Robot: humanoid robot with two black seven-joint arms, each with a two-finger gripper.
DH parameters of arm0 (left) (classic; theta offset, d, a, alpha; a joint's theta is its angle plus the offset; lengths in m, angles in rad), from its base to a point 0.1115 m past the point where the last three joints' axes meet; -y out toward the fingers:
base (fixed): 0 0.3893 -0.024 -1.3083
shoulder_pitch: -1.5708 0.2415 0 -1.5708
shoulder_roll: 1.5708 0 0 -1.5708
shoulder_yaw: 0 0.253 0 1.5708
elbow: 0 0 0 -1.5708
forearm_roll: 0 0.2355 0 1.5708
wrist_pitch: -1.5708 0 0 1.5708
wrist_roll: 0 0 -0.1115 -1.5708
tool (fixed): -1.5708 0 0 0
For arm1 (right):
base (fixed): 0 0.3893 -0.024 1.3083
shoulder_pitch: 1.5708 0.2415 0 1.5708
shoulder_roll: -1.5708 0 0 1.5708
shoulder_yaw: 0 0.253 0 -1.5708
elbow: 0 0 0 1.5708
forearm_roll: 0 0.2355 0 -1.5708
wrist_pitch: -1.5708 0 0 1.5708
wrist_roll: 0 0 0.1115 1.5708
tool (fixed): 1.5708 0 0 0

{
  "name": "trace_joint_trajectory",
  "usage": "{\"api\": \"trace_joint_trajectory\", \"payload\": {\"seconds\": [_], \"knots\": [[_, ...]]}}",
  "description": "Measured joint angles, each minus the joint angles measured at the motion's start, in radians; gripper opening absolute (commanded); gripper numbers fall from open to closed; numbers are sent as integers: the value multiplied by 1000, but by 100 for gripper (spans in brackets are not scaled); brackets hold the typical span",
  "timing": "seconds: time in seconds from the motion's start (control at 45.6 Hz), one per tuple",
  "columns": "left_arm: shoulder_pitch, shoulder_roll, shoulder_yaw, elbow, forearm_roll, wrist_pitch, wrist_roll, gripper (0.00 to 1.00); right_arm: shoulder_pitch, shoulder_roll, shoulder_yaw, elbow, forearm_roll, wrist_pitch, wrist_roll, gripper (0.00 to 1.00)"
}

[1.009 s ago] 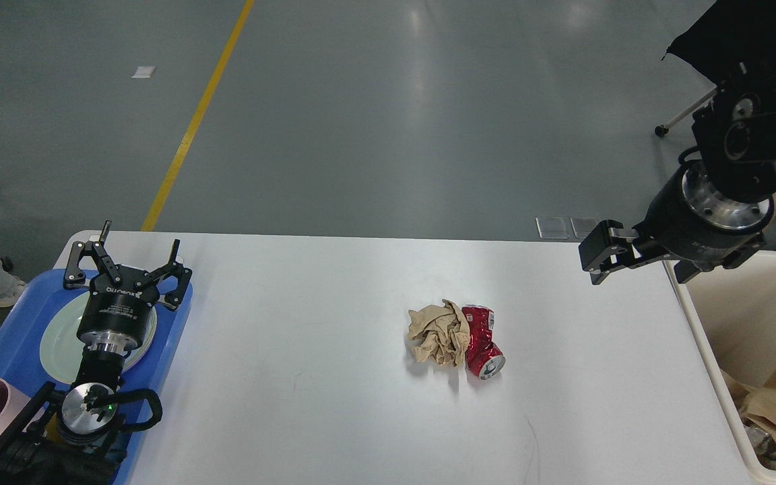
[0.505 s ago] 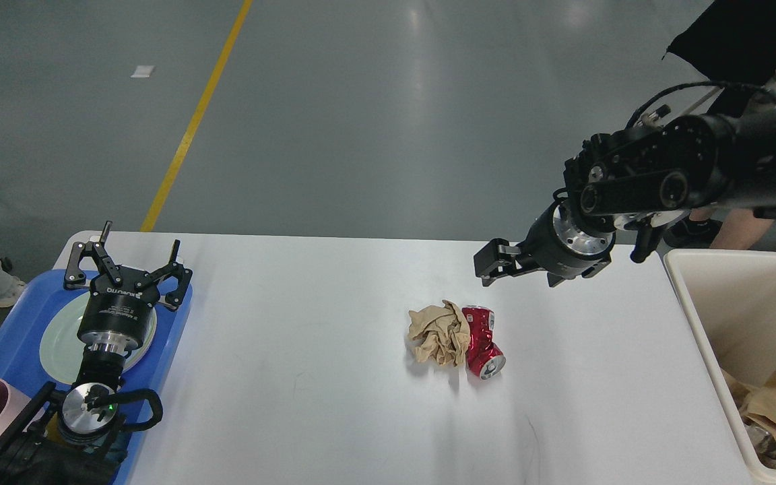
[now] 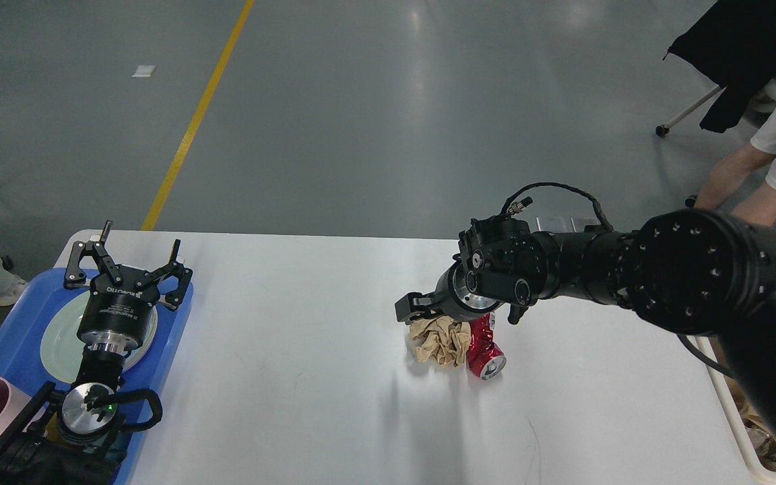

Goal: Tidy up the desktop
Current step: 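Lower the right gripper onto the crumpled brown paper and grasp it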

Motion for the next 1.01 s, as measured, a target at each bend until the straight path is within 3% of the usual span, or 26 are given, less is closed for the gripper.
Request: {"api": "trace_joint_trajectory", "payload": {"seconds": [0.68,0.834,1.009], "knots": [[0,0,0,0,0,0,0,97,-237,16,32,-165,-86,-155,-14,98],[0,0,0,0,0,0,0,97,-238,14,45,-165,-85,-163,-13,69],[0,0,0,0,0,0,0,97,-246,16,82,-161,-84,-164,-12,23]]}}
